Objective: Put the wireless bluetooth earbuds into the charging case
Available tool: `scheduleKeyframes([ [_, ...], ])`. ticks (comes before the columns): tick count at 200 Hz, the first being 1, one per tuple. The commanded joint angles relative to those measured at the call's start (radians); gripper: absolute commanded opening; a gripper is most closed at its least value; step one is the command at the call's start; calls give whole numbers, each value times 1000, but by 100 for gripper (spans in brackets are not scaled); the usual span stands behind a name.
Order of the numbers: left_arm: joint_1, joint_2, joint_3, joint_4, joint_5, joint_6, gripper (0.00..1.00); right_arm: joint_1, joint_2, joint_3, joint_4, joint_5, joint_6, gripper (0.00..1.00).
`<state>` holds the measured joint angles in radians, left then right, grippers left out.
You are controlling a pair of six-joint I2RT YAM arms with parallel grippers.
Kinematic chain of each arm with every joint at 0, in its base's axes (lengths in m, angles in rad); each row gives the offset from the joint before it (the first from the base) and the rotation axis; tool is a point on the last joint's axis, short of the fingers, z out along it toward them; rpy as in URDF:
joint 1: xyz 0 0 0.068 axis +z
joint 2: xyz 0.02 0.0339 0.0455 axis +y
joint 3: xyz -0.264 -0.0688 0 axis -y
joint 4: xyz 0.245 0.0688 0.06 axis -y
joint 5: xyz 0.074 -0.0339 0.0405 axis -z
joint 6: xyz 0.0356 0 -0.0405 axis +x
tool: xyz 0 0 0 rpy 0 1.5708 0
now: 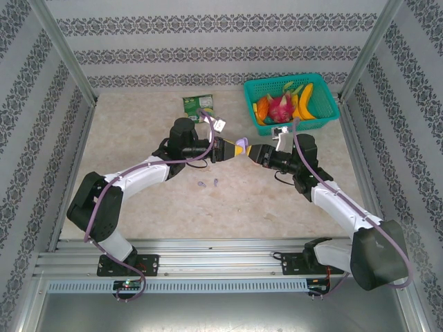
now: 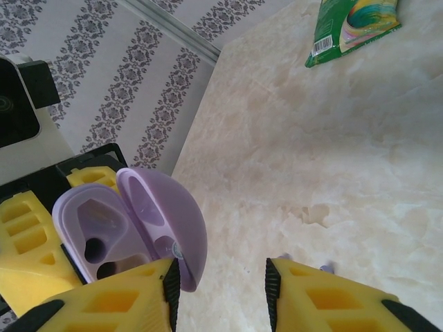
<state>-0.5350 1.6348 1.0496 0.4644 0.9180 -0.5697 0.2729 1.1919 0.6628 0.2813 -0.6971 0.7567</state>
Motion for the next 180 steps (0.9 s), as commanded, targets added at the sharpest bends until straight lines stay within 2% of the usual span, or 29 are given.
scheduleKeyframes([
  [1,-2,11,18,52,33,-7,0,9,13,43,28,1,-5,40],
  [64,-5,8,18,49,39,-6,0,9,40,58,29,4,-2,34],
  [126,-8,13,21,49,41,-7,0,12,43,64,25,-13,-9,21],
  [180,-13,22,25,48,40,-9,0,19,34,72,6,-10,-24,14],
])
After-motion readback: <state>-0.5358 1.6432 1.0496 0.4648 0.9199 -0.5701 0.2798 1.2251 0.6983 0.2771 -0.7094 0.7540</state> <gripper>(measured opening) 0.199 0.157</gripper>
